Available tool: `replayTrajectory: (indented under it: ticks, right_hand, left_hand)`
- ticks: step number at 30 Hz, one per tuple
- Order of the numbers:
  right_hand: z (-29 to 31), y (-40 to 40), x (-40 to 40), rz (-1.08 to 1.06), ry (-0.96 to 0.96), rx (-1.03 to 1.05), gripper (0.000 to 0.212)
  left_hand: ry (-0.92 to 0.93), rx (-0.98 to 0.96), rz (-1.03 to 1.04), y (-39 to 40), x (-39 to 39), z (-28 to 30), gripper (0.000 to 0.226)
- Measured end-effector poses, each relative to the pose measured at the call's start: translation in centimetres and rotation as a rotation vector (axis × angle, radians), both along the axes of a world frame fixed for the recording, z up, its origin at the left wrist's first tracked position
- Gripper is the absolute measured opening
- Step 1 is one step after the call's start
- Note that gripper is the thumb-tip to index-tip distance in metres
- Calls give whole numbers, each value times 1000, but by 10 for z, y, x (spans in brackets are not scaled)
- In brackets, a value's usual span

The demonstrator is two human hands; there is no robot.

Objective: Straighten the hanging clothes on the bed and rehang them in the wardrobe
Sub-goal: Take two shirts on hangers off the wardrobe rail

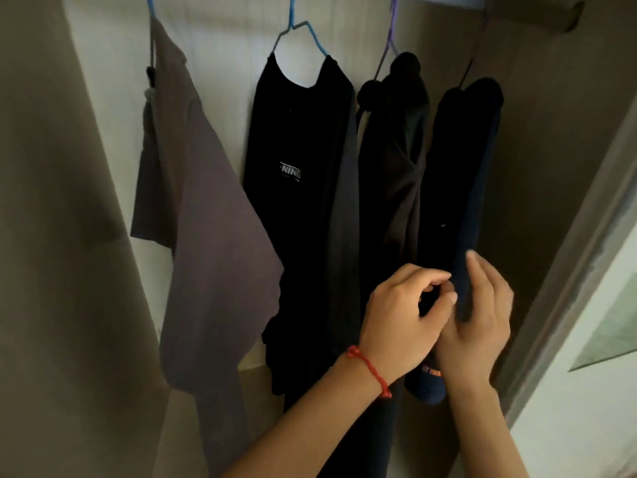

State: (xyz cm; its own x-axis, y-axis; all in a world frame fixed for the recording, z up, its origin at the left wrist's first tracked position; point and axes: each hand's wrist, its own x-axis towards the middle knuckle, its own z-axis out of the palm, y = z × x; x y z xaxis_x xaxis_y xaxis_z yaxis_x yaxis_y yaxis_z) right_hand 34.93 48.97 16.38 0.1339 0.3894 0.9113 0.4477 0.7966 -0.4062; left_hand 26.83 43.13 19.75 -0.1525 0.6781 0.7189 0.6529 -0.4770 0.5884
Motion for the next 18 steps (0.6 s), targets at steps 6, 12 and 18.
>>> replayTrajectory:
  ticks: [6, 12, 18]
  right_hand:
    - [96, -12, -42, 277, 30, 175, 33]
    - [184, 2, -82, 428, -12, 4, 34]
    - [243, 30, -126, 379, -298, -380, 36]
  left_hand:
    - [106, 353, 159, -57, -43, 74, 24]
    - [105, 535, 514, -83, -122, 141, 19]
    - [-94, 314, 746, -63, -196, 179, 38]
